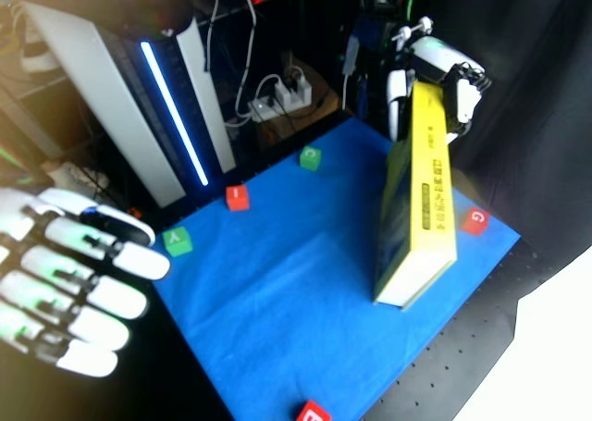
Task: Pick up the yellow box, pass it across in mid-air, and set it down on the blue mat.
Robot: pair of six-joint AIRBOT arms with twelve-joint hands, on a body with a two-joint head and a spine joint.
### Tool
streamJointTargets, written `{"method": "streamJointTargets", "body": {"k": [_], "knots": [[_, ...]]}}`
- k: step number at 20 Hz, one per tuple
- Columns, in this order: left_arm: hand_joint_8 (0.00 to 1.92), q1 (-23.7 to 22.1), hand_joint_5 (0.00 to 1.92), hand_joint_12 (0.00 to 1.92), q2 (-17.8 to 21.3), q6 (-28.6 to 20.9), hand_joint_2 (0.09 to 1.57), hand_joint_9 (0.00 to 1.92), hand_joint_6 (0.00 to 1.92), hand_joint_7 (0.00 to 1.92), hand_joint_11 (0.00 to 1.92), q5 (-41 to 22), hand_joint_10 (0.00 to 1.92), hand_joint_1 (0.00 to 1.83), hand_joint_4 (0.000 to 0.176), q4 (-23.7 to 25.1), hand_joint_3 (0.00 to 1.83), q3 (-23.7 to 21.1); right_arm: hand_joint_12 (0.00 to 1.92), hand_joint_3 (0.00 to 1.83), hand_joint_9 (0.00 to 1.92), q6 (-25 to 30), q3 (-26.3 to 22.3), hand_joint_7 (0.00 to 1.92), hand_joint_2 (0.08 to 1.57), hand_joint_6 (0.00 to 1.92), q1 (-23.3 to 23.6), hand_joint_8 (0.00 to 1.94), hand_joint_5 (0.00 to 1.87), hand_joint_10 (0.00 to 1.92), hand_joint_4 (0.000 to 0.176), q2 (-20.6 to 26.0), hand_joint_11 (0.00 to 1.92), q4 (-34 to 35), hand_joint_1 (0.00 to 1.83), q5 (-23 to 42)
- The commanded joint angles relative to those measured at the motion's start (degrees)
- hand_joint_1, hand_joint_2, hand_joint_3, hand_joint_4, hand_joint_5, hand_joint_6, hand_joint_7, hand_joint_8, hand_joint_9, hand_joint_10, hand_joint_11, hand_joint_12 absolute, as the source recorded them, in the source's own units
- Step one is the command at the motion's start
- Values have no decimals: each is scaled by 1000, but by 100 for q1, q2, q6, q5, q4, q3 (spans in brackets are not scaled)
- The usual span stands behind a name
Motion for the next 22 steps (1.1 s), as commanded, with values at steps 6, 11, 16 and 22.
{"method": "streamJointTargets", "body": {"k": [6,11,16,22], "knots": [[1921,-434,1205,1921,-35,-61,1197,1555,1921,1422,1618,-979,1921,1103,0,983,0,-21,25,0,0,7,66,0,1280,0,497,0,0,0,42,141,52,-594,535,720],[1921,-1054,1177,1921,-236,-61,1211,1574,1921,1429,1636,-249,1921,1014,0,1769,2,115,974,0,39,6,285,0,1184,0,1367,0,0,11,3,-94,0,-1121,758,47],[1921,-1238,1175,1921,-245,-121,1181,1548,1921,1401,1637,97,1921,1094,0,2256,0,143,897,0,14,7,753,0,1117,0,2843,0,0,4,61,-799,0,-1911,662,-1716],[1921,-1662,1192,1921,-338,-122,1184,1518,1921,1366,1624,276,1921,1073,0,2683,2,190,22,0,0,8,978,0,1013,0,3090,0,0,0,0,-1117,42,-1954,495,-2481]]}}
